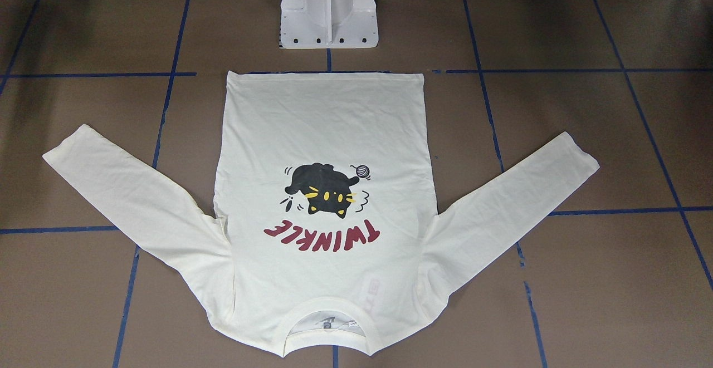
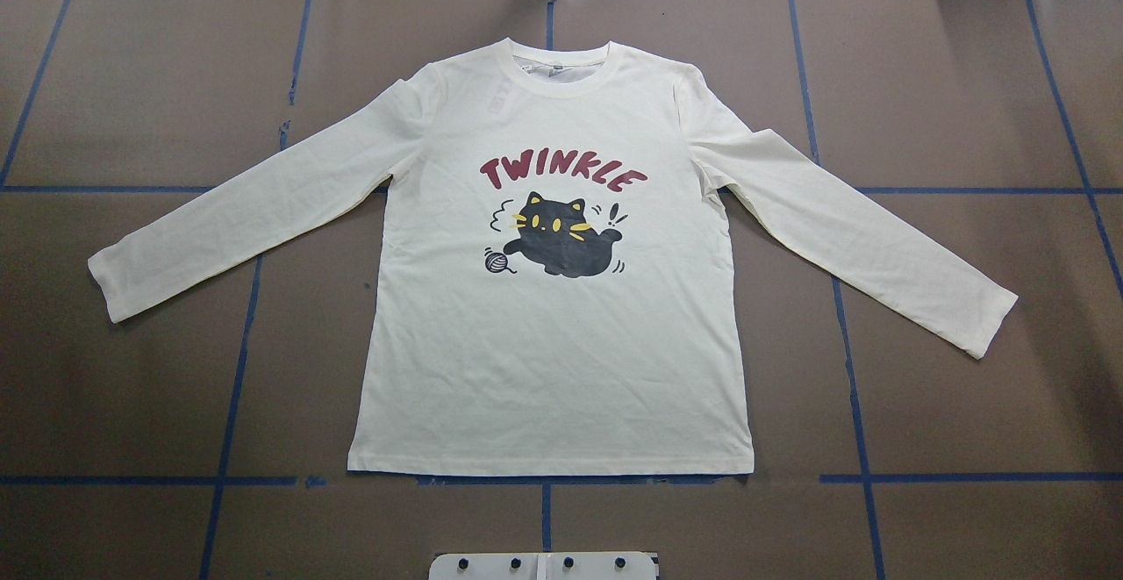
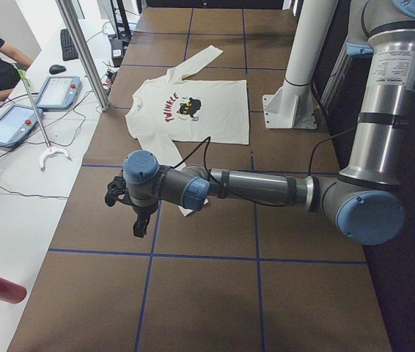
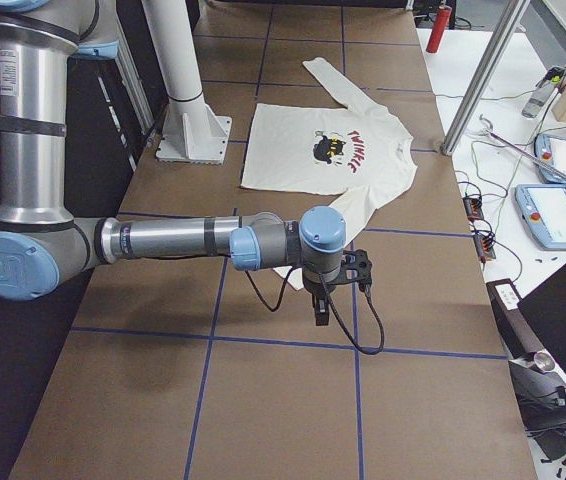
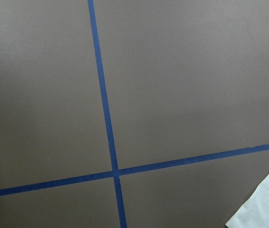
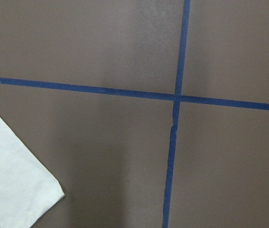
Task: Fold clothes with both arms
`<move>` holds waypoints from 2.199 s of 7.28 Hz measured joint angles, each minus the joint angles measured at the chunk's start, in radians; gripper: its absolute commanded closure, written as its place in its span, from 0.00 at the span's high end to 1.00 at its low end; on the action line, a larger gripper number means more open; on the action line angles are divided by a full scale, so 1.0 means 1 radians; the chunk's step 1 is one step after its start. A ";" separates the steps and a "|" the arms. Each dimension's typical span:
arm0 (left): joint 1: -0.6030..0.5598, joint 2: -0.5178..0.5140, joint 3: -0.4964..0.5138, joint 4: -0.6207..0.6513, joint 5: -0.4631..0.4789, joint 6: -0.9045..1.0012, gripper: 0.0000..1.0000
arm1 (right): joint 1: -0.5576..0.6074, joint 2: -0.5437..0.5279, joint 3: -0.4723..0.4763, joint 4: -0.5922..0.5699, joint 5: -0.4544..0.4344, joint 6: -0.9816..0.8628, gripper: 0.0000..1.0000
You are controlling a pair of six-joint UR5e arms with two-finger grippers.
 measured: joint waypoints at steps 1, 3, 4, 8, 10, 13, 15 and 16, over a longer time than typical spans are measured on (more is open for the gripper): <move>0.000 0.001 -0.007 -0.001 0.002 0.004 1.00 | 0.000 0.001 0.001 0.000 -0.005 -0.003 1.00; 0.000 0.013 -0.033 -0.002 0.010 0.017 1.00 | 0.000 0.002 0.008 0.001 -0.021 -0.015 1.00; 0.000 0.016 -0.042 -0.001 0.012 0.019 1.00 | 0.000 0.003 0.009 0.001 -0.024 -0.016 1.00; 0.000 0.018 -0.055 0.000 0.012 0.020 1.00 | -0.001 0.003 0.018 0.000 -0.026 -0.008 1.00; 0.000 0.019 -0.056 -0.002 0.012 0.021 1.00 | -0.001 -0.001 0.024 0.001 -0.009 -0.006 1.00; 0.004 0.026 -0.057 -0.007 0.006 0.019 1.00 | -0.090 0.000 0.016 0.020 -0.003 0.011 1.00; 0.020 0.026 -0.059 -0.007 0.039 0.011 1.00 | -0.207 -0.001 0.013 0.068 -0.003 0.129 1.00; 0.025 0.026 -0.060 -0.007 0.051 0.010 1.00 | -0.264 -0.001 0.003 0.106 -0.006 0.222 1.00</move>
